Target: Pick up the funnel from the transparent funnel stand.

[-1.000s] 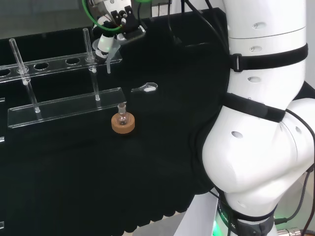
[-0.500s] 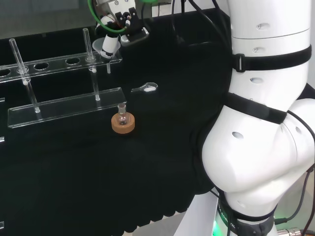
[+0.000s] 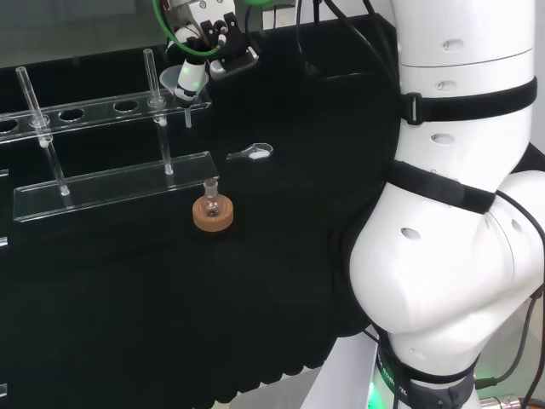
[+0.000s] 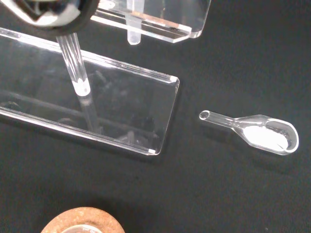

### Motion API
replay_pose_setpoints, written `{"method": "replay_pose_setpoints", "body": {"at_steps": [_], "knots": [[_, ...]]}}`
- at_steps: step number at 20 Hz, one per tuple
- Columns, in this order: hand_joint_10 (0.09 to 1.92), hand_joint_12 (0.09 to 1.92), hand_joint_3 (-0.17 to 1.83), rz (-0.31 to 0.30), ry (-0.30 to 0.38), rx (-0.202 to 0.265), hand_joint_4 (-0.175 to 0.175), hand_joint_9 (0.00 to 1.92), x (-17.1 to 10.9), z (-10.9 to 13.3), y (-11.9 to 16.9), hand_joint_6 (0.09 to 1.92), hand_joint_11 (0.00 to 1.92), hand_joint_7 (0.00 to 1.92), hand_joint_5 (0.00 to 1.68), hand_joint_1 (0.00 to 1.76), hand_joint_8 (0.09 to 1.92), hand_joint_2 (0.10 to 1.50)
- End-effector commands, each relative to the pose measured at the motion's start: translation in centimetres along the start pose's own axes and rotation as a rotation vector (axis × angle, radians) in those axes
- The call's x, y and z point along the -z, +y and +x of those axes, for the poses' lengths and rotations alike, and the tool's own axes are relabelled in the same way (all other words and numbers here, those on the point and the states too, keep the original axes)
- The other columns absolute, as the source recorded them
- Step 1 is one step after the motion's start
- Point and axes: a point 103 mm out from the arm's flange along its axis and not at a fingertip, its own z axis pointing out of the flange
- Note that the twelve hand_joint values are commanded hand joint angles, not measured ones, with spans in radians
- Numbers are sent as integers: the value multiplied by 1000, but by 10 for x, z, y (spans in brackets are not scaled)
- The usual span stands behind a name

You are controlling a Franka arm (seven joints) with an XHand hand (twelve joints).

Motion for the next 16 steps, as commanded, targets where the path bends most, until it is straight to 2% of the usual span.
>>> {"method": "replay_pose_setpoints", "body": {"at_steps": [1, 5, 11, 12, 13, 16], "knots": [[853, 1527, 696, 8, -5, 2, 73, 232, 0, 1, 1, 87, 336, 0, 195, 802, 547, 517], [769, 1518, 710, 18, -12, 4, 69, 371, -2, 2, 4, 87, 349, 5, 198, 804, 621, 512], [678, 1509, 726, -15, -28, 2, 46, 528, -5, 3, 3, 87, 360, 122, 278, 809, 690, 511], [664, 1508, 727, -30, -32, -2, 44, 543, -5, 3, 3, 87, 362, 137, 291, 810, 687, 512], [644, 1495, 728, -71, -40, -9, 35, 592, -4, 2, 1, 87, 375, 213, 352, 815, 688, 520], [550, 1404, 733, -195, -70, -32, 8, 824, -1, 4, -5, 178, 494, 574, 630, 865, 677, 582]]}}
